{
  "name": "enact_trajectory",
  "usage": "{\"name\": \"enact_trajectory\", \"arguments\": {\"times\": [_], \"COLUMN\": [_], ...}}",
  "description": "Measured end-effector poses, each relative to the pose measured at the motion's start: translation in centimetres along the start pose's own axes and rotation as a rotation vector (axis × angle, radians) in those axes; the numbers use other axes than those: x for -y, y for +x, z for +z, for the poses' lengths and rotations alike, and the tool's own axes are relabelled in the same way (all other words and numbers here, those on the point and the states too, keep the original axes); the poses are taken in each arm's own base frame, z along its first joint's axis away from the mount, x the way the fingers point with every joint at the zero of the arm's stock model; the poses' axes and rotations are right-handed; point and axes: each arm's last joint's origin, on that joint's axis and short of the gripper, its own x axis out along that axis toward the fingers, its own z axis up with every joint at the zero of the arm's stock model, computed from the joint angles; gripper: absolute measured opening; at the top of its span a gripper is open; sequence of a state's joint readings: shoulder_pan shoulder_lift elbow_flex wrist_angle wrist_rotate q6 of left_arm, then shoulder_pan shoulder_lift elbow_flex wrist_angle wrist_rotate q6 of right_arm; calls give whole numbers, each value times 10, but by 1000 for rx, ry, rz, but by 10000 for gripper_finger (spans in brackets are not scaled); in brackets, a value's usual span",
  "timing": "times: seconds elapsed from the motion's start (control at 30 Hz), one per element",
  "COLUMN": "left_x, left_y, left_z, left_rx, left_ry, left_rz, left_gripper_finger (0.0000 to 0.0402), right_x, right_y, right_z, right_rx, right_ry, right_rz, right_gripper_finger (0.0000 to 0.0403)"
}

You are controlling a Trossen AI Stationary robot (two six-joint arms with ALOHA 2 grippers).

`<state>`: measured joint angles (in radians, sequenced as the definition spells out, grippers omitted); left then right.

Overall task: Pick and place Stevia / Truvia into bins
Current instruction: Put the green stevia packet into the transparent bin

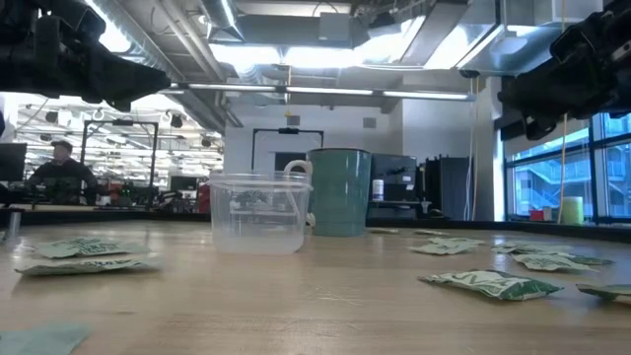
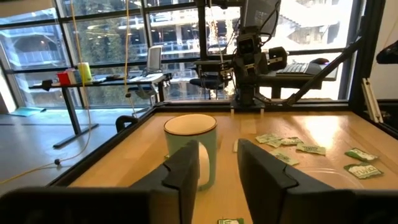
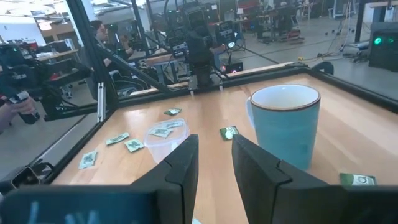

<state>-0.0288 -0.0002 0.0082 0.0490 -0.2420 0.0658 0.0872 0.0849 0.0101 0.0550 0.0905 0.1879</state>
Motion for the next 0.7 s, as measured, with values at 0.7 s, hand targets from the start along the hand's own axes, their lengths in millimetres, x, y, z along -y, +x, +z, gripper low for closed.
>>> {"name": "enact_trajectory", "arguments": {"times": [0.7], "left_x": [10], "left_y": [31], "left_z": [34], "left_rx": [-253], "left_ry": [-11], "left_rz": [-149], "left_gripper_finger": [108], "right_x": [7], "right_y": [-1], "right_z": [4], "right_rx": [70], "right_ry": [-34], "right_rz": [-268], "right_gripper_finger": [102]}}
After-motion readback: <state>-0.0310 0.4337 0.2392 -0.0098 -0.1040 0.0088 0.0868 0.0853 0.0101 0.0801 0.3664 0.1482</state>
